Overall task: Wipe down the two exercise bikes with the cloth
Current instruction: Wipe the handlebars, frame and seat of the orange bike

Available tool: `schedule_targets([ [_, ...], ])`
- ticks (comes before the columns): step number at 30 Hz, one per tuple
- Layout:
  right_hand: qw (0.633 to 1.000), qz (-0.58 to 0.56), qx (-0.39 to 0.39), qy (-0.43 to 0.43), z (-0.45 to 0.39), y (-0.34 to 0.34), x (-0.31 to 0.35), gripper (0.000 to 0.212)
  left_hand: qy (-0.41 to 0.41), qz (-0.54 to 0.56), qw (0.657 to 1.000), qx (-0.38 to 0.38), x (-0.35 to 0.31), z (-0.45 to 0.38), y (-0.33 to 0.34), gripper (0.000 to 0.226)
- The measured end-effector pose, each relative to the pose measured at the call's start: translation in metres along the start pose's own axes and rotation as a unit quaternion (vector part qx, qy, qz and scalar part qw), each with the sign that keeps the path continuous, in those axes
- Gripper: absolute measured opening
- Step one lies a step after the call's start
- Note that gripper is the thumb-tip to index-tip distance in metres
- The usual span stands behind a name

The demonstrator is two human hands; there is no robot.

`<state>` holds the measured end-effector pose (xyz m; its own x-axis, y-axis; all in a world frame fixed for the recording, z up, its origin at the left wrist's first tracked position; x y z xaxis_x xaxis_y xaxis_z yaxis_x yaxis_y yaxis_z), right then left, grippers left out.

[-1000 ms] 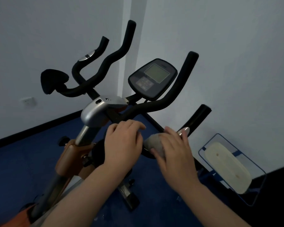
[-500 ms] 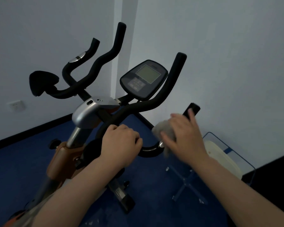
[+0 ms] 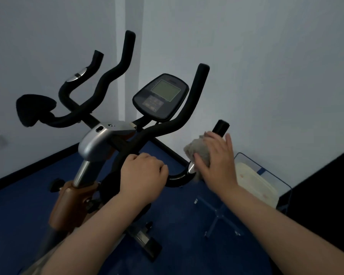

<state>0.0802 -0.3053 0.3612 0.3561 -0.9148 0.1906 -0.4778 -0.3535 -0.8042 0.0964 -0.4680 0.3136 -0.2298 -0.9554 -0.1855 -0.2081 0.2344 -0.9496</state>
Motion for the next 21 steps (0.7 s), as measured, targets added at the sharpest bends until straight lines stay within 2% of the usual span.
schedule_targets([
  [2,0.997,-0.004,0.021,-0.070,0.017,0.011,0.023,0.045,0.010,0.009,1.000,-0.010,-0.001,0.001,-0.003,0.041],
  [4,0.987,0.041,0.046,-0.149,0.016,0.014,0.032,0.046,0.026,0.021,0.999,-0.025,-0.001,0.003,-0.006,0.040],
  [6,0.990,0.065,0.043,-0.117,-0.001,0.007,0.018,0.049,0.045,0.042,0.997,-0.042,-0.001,0.007,-0.011,0.037],
  [8,0.998,0.050,0.016,-0.023,-0.009,-0.003,0.001,0.048,0.065,0.057,0.994,-0.065,-0.001,0.013,-0.017,0.033],
  [10,0.999,0.036,-0.005,0.031,0.003,0.001,0.009,0.044,0.083,0.057,0.990,-0.101,0.005,0.025,-0.024,0.027],
  [12,0.999,0.032,0.004,0.012,0.021,0.017,0.036,0.035,0.092,0.032,0.985,-0.145,0.010,0.040,-0.031,0.025],
  [14,0.997,0.039,0.031,-0.057,0.033,0.029,0.062,0.030,0.104,0.012,0.978,-0.178,0.012,0.051,-0.036,0.028],
  [17,0.983,0.111,0.081,-0.122,0.023,0.026,0.061,0.043,0.101,0.007,0.975,-0.199,0.019,0.061,-0.036,0.031],
  [19,0.982,0.121,0.076,-0.119,0.021,0.019,0.054,0.044,0.083,0.027,0.974,-0.211,0.029,0.067,-0.034,0.033],
  [21,0.991,0.106,0.060,-0.051,0.025,0.022,0.059,0.041,0.056,0.067,0.969,-0.232,0.039,0.073,-0.033,0.035],
])
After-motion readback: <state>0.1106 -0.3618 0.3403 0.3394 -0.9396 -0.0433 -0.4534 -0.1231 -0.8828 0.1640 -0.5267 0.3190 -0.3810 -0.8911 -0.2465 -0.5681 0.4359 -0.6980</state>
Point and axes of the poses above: each hand's wrist, its own z-axis away from the middle knuckle, its own y-axis out of the palm, x = y × z, the point moved 10 cm from there along -z, towards the middle knuckle, and after that the axes turned 8 degrees about y, right-handed, at the moved point
